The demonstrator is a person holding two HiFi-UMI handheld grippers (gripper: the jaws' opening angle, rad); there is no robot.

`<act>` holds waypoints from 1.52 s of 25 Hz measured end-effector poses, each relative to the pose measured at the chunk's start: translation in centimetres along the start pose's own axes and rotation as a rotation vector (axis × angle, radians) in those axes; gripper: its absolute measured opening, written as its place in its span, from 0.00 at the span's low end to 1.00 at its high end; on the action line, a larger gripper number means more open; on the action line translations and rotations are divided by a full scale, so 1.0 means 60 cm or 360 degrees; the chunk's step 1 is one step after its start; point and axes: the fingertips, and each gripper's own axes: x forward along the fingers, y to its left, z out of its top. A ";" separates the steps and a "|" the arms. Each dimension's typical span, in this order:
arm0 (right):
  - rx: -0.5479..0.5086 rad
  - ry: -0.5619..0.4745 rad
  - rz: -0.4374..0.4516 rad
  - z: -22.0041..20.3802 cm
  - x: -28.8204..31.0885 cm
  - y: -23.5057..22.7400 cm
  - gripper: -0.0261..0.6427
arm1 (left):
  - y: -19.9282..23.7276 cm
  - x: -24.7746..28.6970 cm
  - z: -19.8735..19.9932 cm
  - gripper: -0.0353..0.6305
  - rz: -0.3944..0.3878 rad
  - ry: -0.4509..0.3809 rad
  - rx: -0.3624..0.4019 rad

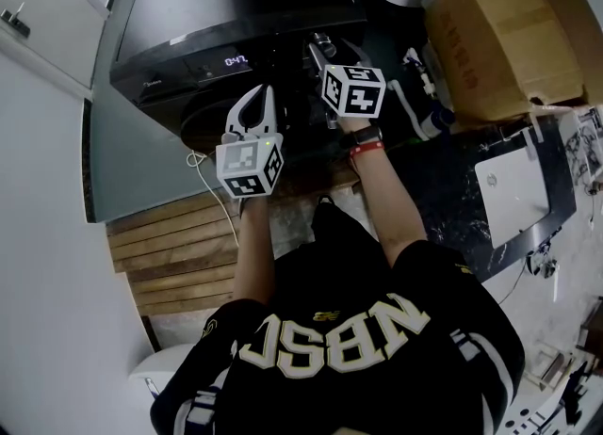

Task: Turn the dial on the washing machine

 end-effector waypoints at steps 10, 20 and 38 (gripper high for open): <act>0.0376 -0.0073 -0.0038 0.009 -0.014 -0.013 0.39 | -0.003 -0.002 0.002 0.07 0.0010 -0.0006 0.0004; 0.0531 -0.0090 -0.0020 0.006 -0.014 -0.018 0.39 | 0.006 -0.003 0.004 0.07 0.0029 -0.0012 0.0000; 0.0650 -0.0108 -0.0016 0.004 -0.014 -0.022 0.40 | 0.002 0.005 0.002 0.07 -0.0009 -0.0010 -0.0020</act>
